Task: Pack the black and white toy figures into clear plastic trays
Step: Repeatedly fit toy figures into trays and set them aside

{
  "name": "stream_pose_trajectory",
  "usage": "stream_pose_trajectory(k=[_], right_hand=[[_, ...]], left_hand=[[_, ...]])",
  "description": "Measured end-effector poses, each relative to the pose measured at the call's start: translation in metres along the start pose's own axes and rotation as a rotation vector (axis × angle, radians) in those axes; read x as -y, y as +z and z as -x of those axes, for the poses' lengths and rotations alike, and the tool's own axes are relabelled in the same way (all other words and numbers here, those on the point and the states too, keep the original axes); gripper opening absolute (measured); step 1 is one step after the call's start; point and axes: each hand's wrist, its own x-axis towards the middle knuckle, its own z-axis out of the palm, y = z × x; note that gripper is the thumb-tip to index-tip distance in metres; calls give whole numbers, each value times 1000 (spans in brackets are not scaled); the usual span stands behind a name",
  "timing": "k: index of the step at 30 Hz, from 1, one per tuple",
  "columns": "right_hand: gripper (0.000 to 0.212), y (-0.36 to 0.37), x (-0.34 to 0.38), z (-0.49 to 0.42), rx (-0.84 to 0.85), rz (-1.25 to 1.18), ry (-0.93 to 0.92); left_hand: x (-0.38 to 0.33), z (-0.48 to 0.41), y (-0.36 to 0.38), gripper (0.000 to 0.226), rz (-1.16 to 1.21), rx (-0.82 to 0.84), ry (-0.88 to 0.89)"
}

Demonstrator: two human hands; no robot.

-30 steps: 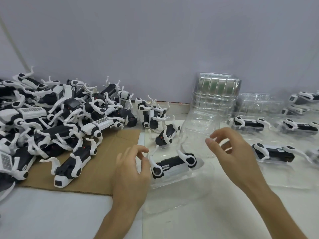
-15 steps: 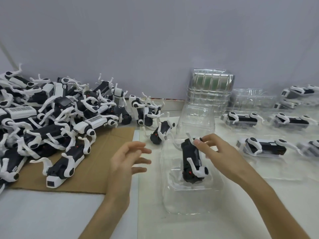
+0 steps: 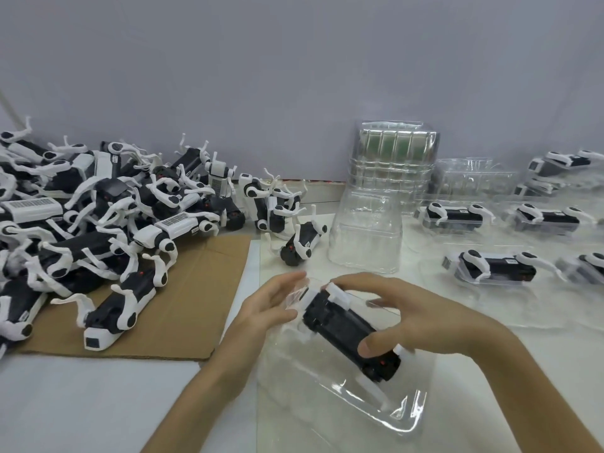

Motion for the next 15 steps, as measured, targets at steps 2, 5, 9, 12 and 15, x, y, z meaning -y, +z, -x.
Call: stream_pose_trajectory(k=[2, 5, 9, 12, 15], right_hand=[[69, -2, 4, 4, -43, 5, -51], [72, -2, 7, 8, -103, 28, -148], [73, 2, 12, 8, -366, 23, -293], [65, 4, 14, 6, -585, 5, -399], [55, 3, 13, 6, -614, 30, -392]], left_hand=[[-1, -1, 2, 53, -6, -42, -14], [1, -3, 5, 49, 0, -100, -16], [5, -3, 9, 52, -27, -217, 1], [3, -2, 13, 50, -23, -269, 20], [3, -3, 15, 50, -2, -291, 42]])
